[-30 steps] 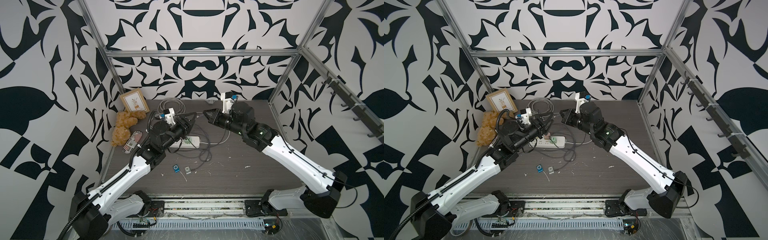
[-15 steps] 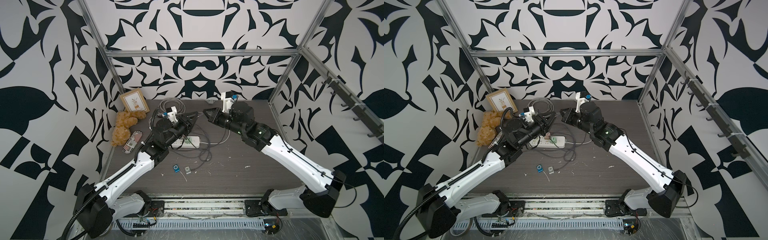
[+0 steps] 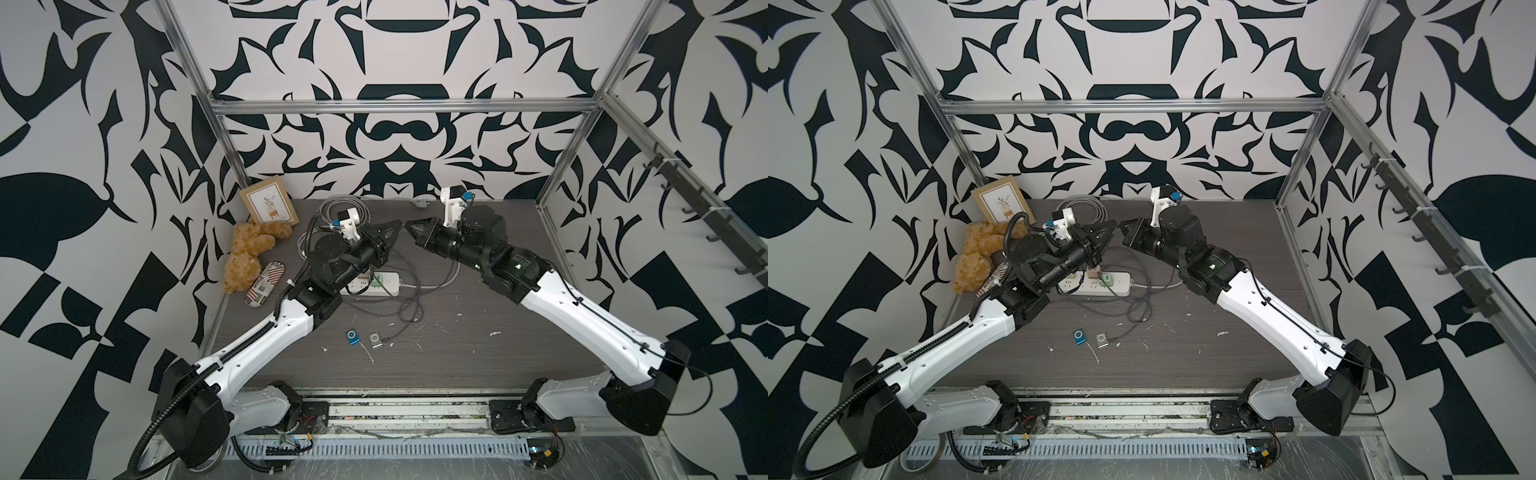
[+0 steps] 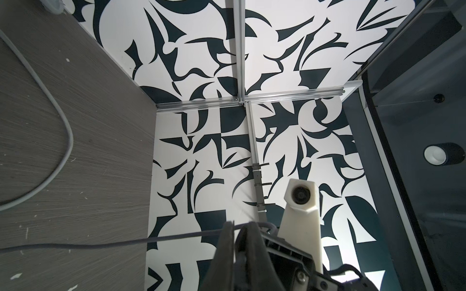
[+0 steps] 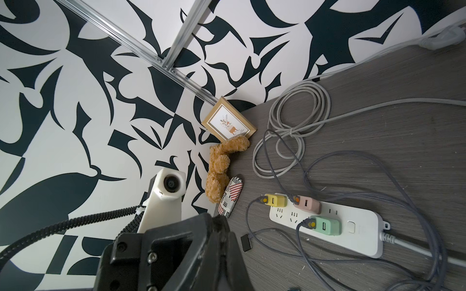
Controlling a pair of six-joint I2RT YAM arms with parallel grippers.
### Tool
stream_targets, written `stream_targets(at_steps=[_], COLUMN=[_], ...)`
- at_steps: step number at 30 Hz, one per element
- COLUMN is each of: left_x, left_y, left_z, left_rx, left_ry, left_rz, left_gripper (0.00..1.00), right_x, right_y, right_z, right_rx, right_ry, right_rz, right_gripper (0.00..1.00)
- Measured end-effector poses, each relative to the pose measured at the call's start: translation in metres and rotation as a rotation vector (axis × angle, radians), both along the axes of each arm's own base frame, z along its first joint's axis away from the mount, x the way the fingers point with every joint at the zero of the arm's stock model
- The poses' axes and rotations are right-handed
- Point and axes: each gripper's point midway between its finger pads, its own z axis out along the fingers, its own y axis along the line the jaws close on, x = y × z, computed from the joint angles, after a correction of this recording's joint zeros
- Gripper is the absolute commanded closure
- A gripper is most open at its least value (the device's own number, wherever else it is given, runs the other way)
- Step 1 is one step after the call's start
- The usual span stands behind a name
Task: Charge mp3
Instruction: Adjust the charging cable.
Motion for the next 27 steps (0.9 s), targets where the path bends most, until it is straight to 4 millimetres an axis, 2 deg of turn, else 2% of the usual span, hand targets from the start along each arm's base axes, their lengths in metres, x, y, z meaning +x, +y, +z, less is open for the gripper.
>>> stream_targets(at_steps=[4,5,7,10,16,20,27], left_x=[0.0,0.0,-0.001,-0.002,-0.007,-0.006,-0.003], left_y=[0.0,0.0,0.0,-0.001,-0.006,-0.01,-0.015], left_z=[0.0,0.0,0.001,0.005,0.014,0.013,0.01], left_rx=[0.0,0.0,-0.004,-0.015,-0.051,-0.065,-0.08], left_ry=[0.003,0.003,0.0,-0.011,-0.037,-0.034,-0.027], left_rz=[0.002,0.001,-0.003,-0.015,-0.05,-0.062,-0.079], left_gripper=[1.0,1.0,1.0,1.0,1.0,1.0,1.0], right_x=[0.0,0.0,-0.001,-0.004,-0.002,0.004,0.004], right_y=[0.0,0.0,-0.001,0.0,-0.014,-0.025,-0.024], right_z=[-0.001,0.0,0.0,0.004,0.014,0.015,0.014], right_rx=[0.01,0.015,0.023,0.052,0.158,0.222,0.283], right_ry=[-0.005,-0.009,-0.011,-0.011,0.011,0.042,0.085], right_rz=[0.0,0.002,0.007,0.033,0.067,0.07,0.101], right_gripper=[0.98,0.88,0.75,0.65,0.63,0.68,0.71])
